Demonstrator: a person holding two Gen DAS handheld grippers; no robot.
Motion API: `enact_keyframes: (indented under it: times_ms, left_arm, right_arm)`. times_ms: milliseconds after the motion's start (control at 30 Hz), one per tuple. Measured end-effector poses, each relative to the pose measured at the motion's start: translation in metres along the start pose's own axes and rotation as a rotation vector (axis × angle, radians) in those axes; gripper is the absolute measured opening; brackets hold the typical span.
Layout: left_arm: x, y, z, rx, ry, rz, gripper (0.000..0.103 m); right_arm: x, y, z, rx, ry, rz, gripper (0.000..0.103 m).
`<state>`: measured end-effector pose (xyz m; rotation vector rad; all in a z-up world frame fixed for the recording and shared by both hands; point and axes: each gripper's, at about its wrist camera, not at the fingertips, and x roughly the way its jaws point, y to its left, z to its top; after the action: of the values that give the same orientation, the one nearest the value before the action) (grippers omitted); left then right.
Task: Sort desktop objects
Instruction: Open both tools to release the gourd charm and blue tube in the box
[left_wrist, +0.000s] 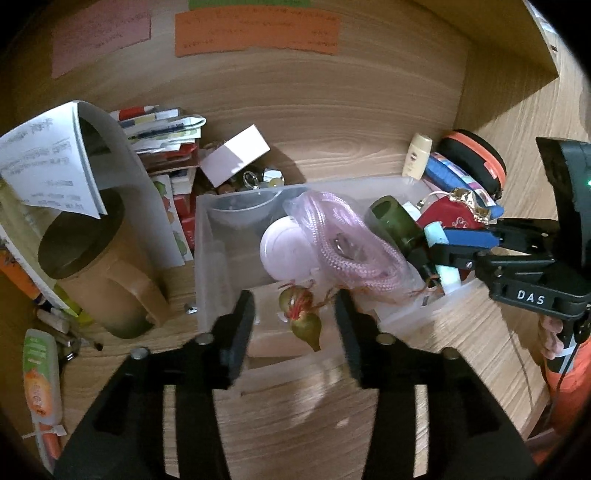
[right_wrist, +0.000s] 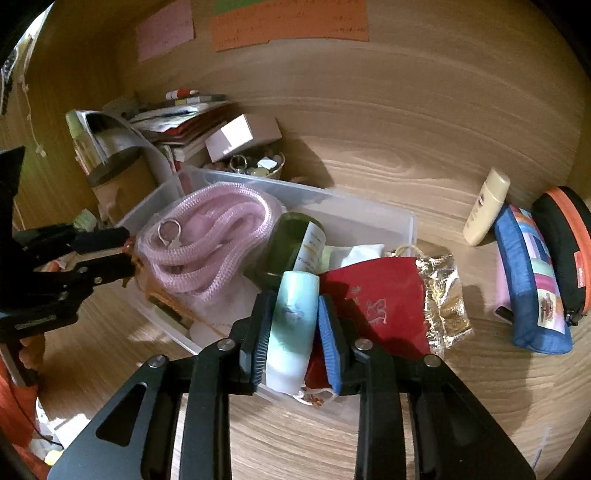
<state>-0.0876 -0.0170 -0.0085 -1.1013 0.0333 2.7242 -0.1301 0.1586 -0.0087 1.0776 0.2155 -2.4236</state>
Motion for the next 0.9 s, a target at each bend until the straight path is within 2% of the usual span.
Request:
enact_keyframes:
  times_ms: [133, 300, 367, 500, 600, 667, 733, 900]
  left_arm:
    - [-0.008, -0.003, -0.001, 0.003, -0.023, 0.005, 0.06]
    - [-0.018, -0.007, -0.001, 0.0, -0.046, 0.012, 0.072]
    - [-0.022, -0.009, -0.002, 0.003, -0.056, 0.017, 0.075]
    - [-0.028, -0.014, -0.004, 0.008, -0.075, 0.03, 0.085]
    - [-0.032, -0.018, -0.006, 0.014, -0.086, 0.062, 0.087]
    - [-0.035, -0.021, -0.007, 0.014, -0.092, 0.084, 0.093]
    - [-0.04, -0.023, -0.009, -0.006, -0.112, 0.121, 0.093]
    - [-0.052, -0.028, -0.012, -0.063, -0.139, 0.111, 0.093]
  right_arm:
    - [-0.007, 0.003, -0.001, -0.012, -0.025, -0.014, 0.047]
    - [-0.023, 0.008, -0.001, -0.028, -0.08, -0.039, 0.063]
    - [-0.028, 0.01, -0.001, -0.034, -0.093, -0.045, 0.065]
    - [-0.036, 0.014, -0.005, -0.04, -0.104, -0.062, 0.082]
    - [-0.043, 0.018, -0.009, -0.047, -0.112, -0.08, 0.084]
    - [-0.045, 0.019, -0.012, -0.049, -0.111, -0.087, 0.085]
    - [-0.05, 0.019, -0.015, -0.046, -0.114, -0.095, 0.087]
    - [-0.063, 0.019, -0.023, -0.039, -0.134, -0.113, 0.089]
